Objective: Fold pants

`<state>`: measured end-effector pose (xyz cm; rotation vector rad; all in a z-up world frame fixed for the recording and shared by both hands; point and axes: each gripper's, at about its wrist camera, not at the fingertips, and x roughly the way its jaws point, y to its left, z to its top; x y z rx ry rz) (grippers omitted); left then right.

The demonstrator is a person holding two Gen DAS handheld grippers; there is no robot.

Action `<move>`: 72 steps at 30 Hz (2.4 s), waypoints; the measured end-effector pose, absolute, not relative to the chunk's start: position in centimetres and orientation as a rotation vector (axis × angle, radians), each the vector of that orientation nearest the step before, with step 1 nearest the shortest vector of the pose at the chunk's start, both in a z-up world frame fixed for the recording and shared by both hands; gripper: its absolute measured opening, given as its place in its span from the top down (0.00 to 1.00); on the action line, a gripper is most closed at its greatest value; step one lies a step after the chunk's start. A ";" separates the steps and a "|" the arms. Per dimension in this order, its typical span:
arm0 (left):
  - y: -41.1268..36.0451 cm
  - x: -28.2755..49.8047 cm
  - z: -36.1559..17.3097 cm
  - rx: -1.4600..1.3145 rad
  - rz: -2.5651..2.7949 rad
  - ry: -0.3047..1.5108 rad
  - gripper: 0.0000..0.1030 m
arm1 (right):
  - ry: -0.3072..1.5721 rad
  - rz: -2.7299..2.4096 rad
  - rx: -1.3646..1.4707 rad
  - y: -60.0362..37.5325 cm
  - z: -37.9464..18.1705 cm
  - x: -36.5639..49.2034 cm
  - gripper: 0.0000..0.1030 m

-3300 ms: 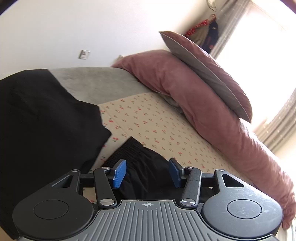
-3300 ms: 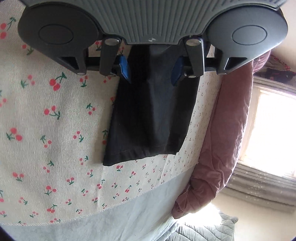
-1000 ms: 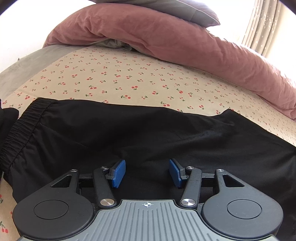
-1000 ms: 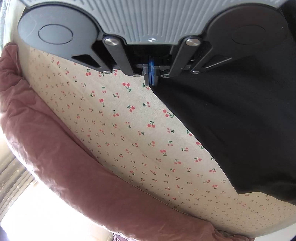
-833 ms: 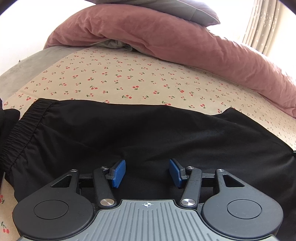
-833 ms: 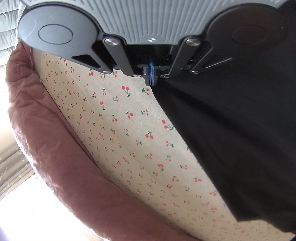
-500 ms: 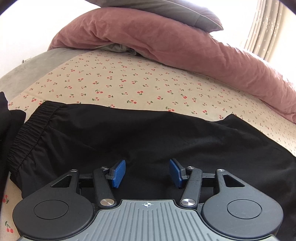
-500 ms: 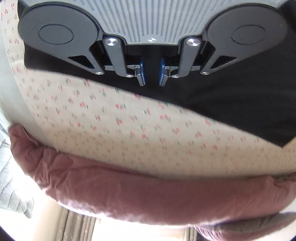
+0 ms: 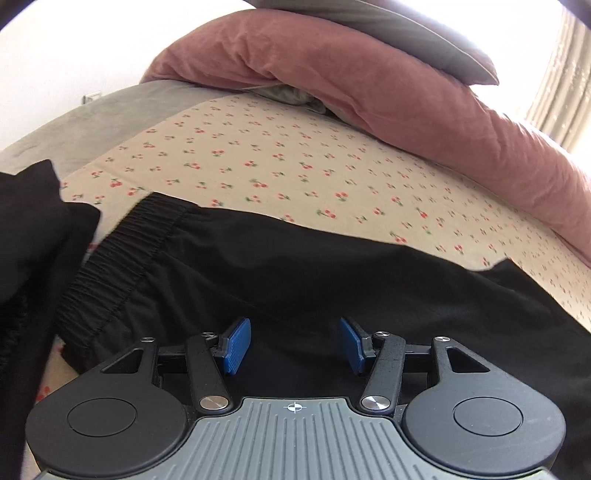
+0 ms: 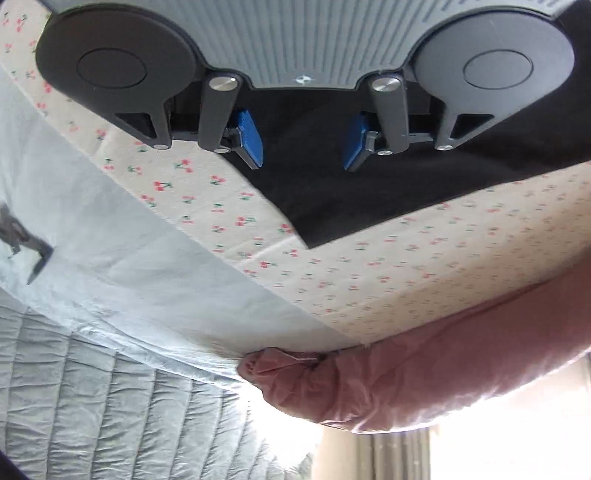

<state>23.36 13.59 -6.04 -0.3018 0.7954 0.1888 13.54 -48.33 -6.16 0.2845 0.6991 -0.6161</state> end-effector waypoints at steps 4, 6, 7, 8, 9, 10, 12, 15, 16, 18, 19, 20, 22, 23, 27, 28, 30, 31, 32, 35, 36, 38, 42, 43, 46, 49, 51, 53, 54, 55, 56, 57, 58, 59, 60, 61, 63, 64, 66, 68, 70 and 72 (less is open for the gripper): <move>16.8 22.7 -5.9 -0.397 0.220 0.810 0.50 | 0.721 -0.346 0.121 -38.1 -4.2 15.9 0.49; 17.7 22.2 -5.9 -0.425 0.213 0.817 0.50 | 0.743 -0.206 0.066 -33.0 -4.1 16.6 0.49; 17.9 21.9 -5.9 -0.427 0.209 0.819 0.50 | 0.755 -0.139 0.063 -30.8 -4.2 16.8 0.49; 18.2 21.6 -5.9 -0.426 0.201 0.818 0.50 | 0.769 -0.082 0.060 -29.0 -4.5 16.9 0.49; 18.5 21.2 -5.8 -0.425 0.195 0.814 0.50 | 0.788 -0.009 0.052 -27.0 -5.0 17.0 0.49; 18.8 20.8 -5.8 -0.431 0.186 0.808 0.51 | 0.804 0.044 0.048 -25.6 -5.6 17.0 0.49; 19.6 19.8 -5.5 -0.469 0.148 0.800 0.51 | 0.863 0.104 -0.004 -23.5 -7.2 17.4 0.49; 20.9 17.9 -4.3 -0.534 0.114 0.770 0.50 | 0.924 0.077 -0.097 -23.3 -9.5 17.9 0.43; 21.3 17.2 -3.8 -0.551 0.109 0.753 0.50 | 0.926 0.066 -0.065 -24.1 -9.4 18.0 0.40; 22.2 16.1 -3.0 -0.585 0.117 0.723 0.50 | 0.918 0.010 -0.011 -25.8 -8.7 17.9 0.40; 22.5 15.7 -2.7 -0.594 0.123 0.718 0.50 | 0.913 -0.012 0.002 -26.6 -8.5 17.8 0.40; 22.8 15.4 -2.6 -0.598 0.130 0.722 0.50 | 0.915 -0.038 0.010 -27.3 -8.4 17.5 0.40; 22.9 14.9 -2.7 -0.608 0.132 0.747 0.50 | 0.920 -0.086 0.034 -28.9 -8.4 17.1 0.40; 22.7 14.8 -2.9 -0.607 0.120 0.764 0.50 | 0.924 -0.116 0.059 -30.1 -8.5 16.9 0.40; 22.8 14.4 -4.3 -0.616 0.148 0.818 0.48 | 0.913 -0.273 0.178 -35.2 -8.7 15.5 0.40; 22.9 14.7 -4.8 -0.619 0.157 0.831 0.43 | 0.906 -0.315 0.231 -36.5 -8.7 14.9 0.40; 23.2 15.2 -6.0 -0.658 0.176 0.854 0.38 | 0.877 -0.385 0.349 -39.1 -8.6 13.4 0.40; 23.2 15.6 -6.7 -0.680 0.178 0.865 0.38 | 0.856 -0.412 0.410 -40.4 -8.5 12.4 0.40; 23.2 16.0 -7.1 -0.690 0.186 0.865 0.38 | 0.827 -0.442 0.479 -41.7 -8.3 11.0 0.40; 22.4 16.6 -6.9 -0.650 0.210 0.833 0.41 | 0.731 -0.541 0.685 -44.9 -8.2 6.1 0.40; 22.1 16.8 -6.8 -0.632 0.215 0.833 0.42 | 0.694 -0.567 0.757 -45.8 -8.3 4.4 0.40; 21.6 17.2 -6.8 -0.604 0.249 0.840 0.53 | 0.626 -0.622 0.904 -47.4 -9.0 1.2 0.40; 21.4 17.7 -6.8 -0.616 0.302 0.826 0.67 | 0.542 -0.629 1.081 -49.4 -10.5 -0.1 0.47; 21.5 17.8 -6.8 -0.634 0.306 0.820 0.71 | 0.533 -0.638 1.070 -49.6 -10.4 0.3 0.49; 21.9 17.9 -6.9 -0.680 0.312 0.799 0.82 | 0.541 -0.612 1.021 -50.5 -10.9 2.9 0.53; 21.7 17.8 -6.8 -0.702 0.317 0.780 0.92 | 0.510 -0.646 1.036 -51.9 -11.6 3.8 0.74; 21.4 17.9 -6.1 -0.687 0.322 0.763 0.94 | 0.514 -0.672 1.033 -52.6 -11.6 4.3 0.94; 21.3 18.0 -5.5 -0.690 0.323 0.745 0.95 | 0.510 -0.665 1.014 -52.8 -11.2 4.8 0.99; 21.3 17.9 -5.0 -0.693 0.325 0.732 0.96 | 0.482 -0.646 1.008 -52.9 -10.7 4.7 1.00; 21.2 17.8 -4.6 -0.688 0.328 0.715 0.97 | 0.444 -0.628 1.002 -52.9 -10.1 4.5 1.00; 21.0 17.9 -4.0 -0.676 0.330 0.695 0.97 | 0.404 -0.613 0.992 -52.7 -9.1 4.4 1.00; 20.7 17.9 -3.2 -0.657 0.334 0.670 0.98 | 0.370 -0.597 0.975 -52.6 -8.2 4.3 1.00; 20.4 18.0 -2.4 -0.642 0.335 0.654 0.98 | 0.343 -0.585 0.953 -52.3 -7.2 4.5 1.00; 20.2 18.1 -1.5 -0.635 0.332 0.642 0.98 | 0.326 -0.580 0.924 -52.0 -6.2 4.9 1.00; 20.2 18.3 -0.7 -0.643 0.326 0.637 0.98 | 0.310 -0.575 0.909 -51.9 -5.3 5.3 1.00; 20.3 18.7 0.1 -0.659 0.315 0.632 0.98 | 0.289 -0.562 0.900 -51.8 -4.5 5.4 1.00; 20.5 19.4 2.1 -0.679 0.299 0.607 0.98 | 0.259 -0.542 0.880 -52.0 -2.6 6.6 1.00; 20.5 19.8 3.3 -0.671 0.296 0.592 0.98 | 0.243 -0.527 0.871 -52.1 -1.6 7.2 1.00; 20.3 21.4 5.8 -0.642 0.290 0.565 0.99 | 0.234 -0.497 0.843 -52.5 0.4 9.7 1.00; 20.0 24.1 8.3 -0.601 0.276 0.554 0.99 | 0.267 -0.457 0.810 -53.0 2.3 13.4 1.00; 19.7 27.8 11.0 -0.587 0.251 0.553 0.99 | 0.333 -0.451 0.744 -54.1 4.5 18.4 1.00; 19.6 31.2 13.5 -0.600 0.230 0.536 0.99 | 0.355 -0.457 0.681 -54.7 7.2 22.6 1.00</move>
